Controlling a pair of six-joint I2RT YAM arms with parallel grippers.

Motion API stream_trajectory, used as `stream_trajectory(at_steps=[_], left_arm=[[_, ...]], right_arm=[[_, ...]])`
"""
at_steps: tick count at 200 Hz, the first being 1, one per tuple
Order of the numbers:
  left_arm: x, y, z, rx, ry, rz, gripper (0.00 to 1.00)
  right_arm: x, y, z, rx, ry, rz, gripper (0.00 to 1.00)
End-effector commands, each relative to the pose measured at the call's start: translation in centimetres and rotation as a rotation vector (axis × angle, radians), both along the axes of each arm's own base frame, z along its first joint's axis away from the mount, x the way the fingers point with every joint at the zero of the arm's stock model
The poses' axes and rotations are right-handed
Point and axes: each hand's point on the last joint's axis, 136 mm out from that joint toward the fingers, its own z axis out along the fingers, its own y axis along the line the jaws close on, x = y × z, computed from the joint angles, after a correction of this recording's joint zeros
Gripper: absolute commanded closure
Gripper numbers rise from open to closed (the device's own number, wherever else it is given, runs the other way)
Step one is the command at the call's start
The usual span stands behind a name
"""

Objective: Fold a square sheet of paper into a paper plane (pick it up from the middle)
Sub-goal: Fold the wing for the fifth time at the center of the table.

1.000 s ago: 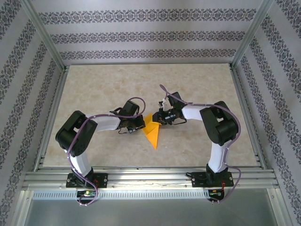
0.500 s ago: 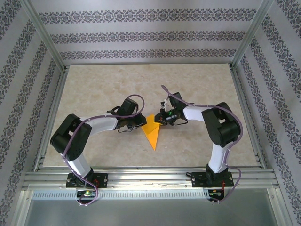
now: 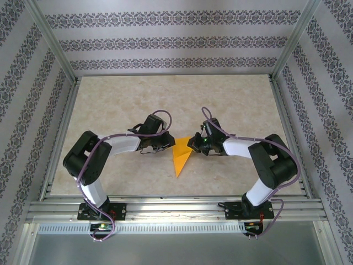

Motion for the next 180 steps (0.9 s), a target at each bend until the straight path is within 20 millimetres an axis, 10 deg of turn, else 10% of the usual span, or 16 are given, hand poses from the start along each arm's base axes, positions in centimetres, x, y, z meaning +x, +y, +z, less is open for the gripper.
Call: stream_trajectory(at_steps=[1,180], left_arm=[[0.3,-2.5,1.3,-0.076,-0.013,-0.057,0.85],[-1.6,-0.4,-4.4,0.081,0.099,-0.068,0.97]], right_arm=[[0.6,0.1,0.5,0.011,-0.021,-0.065,1.00],[0.2,1.4,1.9,0.105,-0.052,0.168,0.78]])
